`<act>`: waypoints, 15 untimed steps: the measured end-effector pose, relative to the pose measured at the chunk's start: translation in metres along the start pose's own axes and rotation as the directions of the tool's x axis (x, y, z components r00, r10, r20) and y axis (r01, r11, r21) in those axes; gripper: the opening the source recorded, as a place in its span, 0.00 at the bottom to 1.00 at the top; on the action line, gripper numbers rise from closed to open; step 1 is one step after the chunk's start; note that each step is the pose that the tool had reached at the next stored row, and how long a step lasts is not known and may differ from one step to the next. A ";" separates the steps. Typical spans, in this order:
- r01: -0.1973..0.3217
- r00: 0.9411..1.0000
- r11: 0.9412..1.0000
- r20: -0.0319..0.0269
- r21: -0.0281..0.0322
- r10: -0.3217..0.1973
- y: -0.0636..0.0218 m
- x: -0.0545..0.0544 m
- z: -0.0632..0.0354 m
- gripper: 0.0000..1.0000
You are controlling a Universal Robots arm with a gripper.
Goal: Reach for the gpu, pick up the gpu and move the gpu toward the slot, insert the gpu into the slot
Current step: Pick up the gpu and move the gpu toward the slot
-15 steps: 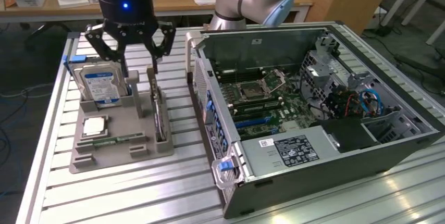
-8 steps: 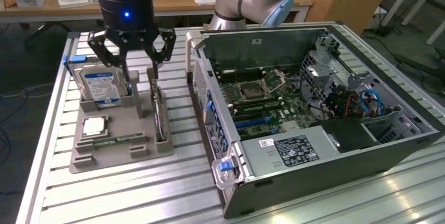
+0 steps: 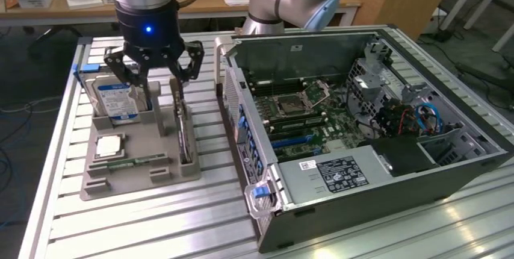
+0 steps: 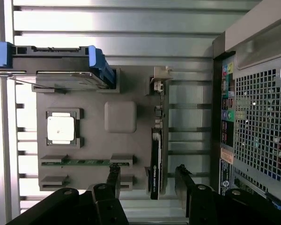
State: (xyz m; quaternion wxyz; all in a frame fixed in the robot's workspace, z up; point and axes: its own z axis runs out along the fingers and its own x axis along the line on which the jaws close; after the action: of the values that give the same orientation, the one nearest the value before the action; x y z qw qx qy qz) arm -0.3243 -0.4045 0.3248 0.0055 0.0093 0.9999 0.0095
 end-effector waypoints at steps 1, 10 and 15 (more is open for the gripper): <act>0.000 1.000 1.000 0.000 0.000 0.000 -0.0014 0.000 0.0019 0.59; -0.002 1.000 1.000 0.001 0.000 0.002 -0.0073 0.000 0.0183 0.59; -0.002 1.000 1.000 0.004 0.000 0.002 -0.0134 0.000 0.0272 0.59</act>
State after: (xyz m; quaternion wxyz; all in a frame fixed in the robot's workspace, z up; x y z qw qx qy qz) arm -0.3241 -0.4174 0.2973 0.0074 0.0102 0.9999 0.0096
